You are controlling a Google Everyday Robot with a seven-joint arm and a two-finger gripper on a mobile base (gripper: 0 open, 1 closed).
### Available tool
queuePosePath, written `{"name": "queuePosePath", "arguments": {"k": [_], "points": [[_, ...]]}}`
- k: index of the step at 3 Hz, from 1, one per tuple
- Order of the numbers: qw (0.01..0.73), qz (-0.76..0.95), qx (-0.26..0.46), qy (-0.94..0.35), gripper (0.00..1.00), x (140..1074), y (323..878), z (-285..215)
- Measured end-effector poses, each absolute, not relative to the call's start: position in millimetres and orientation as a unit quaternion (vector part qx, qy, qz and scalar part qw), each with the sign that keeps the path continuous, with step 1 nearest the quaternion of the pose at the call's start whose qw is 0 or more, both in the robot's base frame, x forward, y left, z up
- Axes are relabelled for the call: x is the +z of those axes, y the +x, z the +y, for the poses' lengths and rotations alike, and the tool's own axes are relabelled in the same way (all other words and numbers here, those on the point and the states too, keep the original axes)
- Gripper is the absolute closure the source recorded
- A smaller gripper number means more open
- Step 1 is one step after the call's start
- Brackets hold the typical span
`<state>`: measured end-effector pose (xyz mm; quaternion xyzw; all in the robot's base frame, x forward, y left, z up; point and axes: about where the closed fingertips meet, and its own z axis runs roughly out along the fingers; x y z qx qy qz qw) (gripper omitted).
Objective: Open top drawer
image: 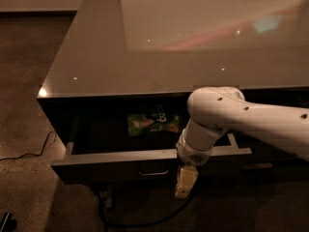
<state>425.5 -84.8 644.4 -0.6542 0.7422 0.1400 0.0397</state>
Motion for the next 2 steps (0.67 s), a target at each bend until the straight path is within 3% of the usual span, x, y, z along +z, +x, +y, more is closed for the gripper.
{"name": "queuePosePath", "arguments": {"k": [2], "points": [[0.036, 0.74, 0.151, -0.655, 0.65, 660.4, 395.3, -88.8]]}}
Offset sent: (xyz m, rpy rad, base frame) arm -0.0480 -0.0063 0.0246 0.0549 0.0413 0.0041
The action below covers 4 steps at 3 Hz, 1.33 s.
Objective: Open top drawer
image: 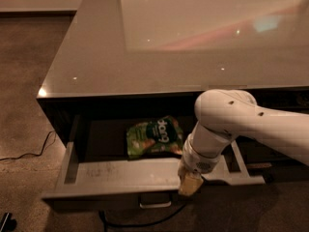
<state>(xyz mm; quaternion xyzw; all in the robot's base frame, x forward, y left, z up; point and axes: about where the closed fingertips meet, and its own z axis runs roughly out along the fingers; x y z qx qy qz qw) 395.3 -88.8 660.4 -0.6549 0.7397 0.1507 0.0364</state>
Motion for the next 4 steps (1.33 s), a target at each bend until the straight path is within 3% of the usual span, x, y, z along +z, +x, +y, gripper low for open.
{"name": "queuePosePath", "arguments": {"k": [1, 2, 3, 4], "points": [[0.039, 0.733, 0.177, -0.656, 0.88, 666.0, 378.5, -89.1], [0.041, 0.737, 0.182, -0.65, 1.0, 671.9, 369.5, -91.7], [0.044, 0.742, 0.177, -0.645, 1.0, 677.5, 366.9, -92.2], [0.045, 0.742, 0.177, -0.645, 0.82, 677.7, 366.8, -92.3]]}}
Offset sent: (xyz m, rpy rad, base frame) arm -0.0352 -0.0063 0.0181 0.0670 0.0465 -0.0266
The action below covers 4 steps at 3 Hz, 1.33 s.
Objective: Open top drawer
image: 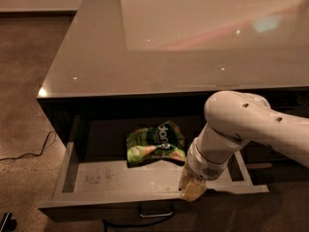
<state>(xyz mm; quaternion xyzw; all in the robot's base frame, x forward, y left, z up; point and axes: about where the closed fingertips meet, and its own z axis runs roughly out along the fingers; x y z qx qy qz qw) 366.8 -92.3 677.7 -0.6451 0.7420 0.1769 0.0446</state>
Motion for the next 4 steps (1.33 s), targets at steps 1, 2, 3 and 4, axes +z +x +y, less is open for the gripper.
{"name": "queuePosePath", "arguments": {"k": [1, 2, 3, 4], "points": [[0.045, 0.742, 0.177, -0.645, 0.59, 677.7, 366.8, -92.3], [0.045, 0.742, 0.177, -0.645, 0.35, 677.7, 366.8, -92.3], [0.045, 0.742, 0.177, -0.645, 0.13, 677.7, 366.8, -92.3], [0.045, 0.742, 0.177, -0.645, 0.0, 677.7, 366.8, -92.3]]}}
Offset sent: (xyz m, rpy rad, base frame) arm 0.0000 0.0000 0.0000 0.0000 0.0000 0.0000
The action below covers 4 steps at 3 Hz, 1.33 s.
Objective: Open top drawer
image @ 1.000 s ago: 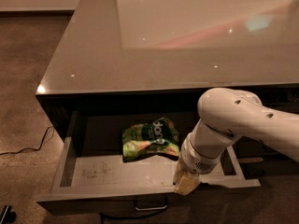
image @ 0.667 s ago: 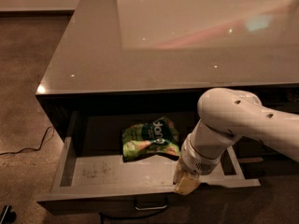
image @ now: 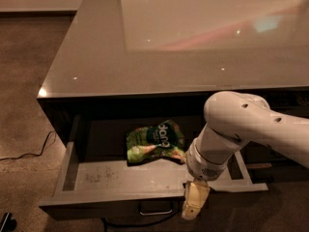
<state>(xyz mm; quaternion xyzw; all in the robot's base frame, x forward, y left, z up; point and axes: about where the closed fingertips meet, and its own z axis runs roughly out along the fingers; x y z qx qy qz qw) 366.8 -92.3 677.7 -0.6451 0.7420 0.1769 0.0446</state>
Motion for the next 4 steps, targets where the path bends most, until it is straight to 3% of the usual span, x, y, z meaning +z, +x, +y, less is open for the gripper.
{"name": "queuePosePath", "arguments": {"k": [4], "points": [[0.097, 0.734, 0.166, -0.651, 0.0, 689.1, 382.1, -95.6]]}}
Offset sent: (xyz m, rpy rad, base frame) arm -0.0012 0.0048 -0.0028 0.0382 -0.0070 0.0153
